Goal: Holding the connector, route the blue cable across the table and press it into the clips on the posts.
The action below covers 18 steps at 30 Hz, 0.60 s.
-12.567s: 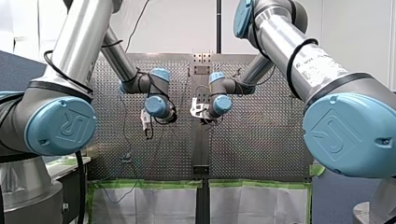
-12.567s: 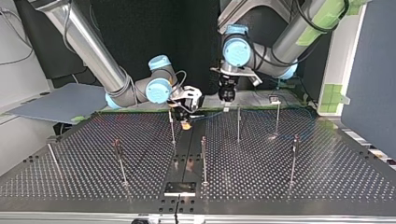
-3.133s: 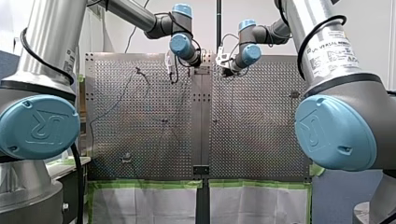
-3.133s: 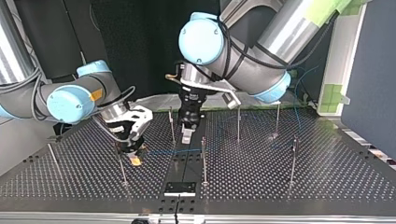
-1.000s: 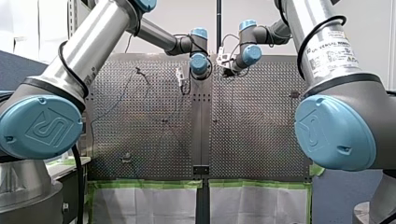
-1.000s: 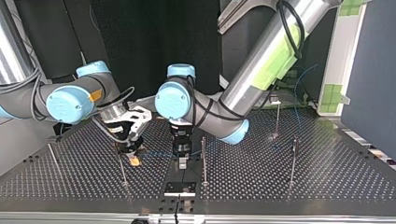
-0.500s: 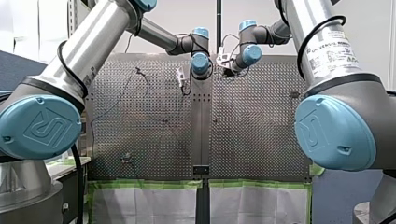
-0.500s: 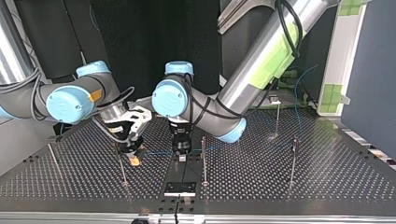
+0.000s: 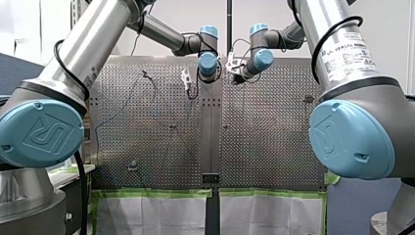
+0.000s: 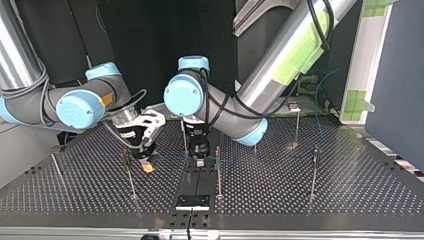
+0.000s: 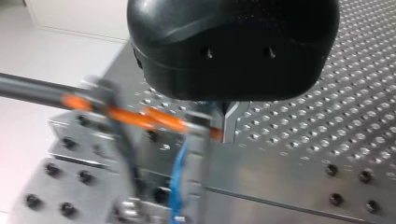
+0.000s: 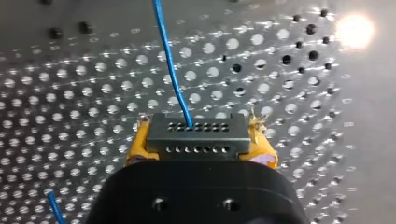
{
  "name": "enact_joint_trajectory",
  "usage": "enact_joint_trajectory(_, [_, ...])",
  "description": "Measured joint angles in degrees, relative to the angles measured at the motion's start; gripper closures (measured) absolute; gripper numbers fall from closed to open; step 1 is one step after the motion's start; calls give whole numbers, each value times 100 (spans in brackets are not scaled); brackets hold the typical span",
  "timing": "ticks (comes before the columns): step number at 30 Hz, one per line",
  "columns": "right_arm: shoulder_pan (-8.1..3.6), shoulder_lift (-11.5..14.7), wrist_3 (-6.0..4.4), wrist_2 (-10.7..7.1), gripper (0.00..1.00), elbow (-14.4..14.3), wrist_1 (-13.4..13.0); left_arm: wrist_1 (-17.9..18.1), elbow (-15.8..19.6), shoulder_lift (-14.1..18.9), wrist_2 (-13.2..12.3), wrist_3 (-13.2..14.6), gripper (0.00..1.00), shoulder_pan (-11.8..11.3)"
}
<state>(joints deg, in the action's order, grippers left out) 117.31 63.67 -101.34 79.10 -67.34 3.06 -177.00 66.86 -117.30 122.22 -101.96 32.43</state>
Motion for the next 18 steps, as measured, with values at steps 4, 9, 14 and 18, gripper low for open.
enact_joint_trajectory(4, [-16,1,2,1,100,-157,-6,203,216,206,4,32,100,10])
enact_joint_trajectory(9, [-31,1,0,1,100,-353,-8,453,464,288,-136,107,100,30])
enact_joint_trajectory(14, [-44,2,0,-1,100,-492,-10,745,760,291,-413,134,100,38])
enact_joint_trajectory(18, [-52,2,2,0,100,-625,-15,993,1004,287,-602,134,100,13])
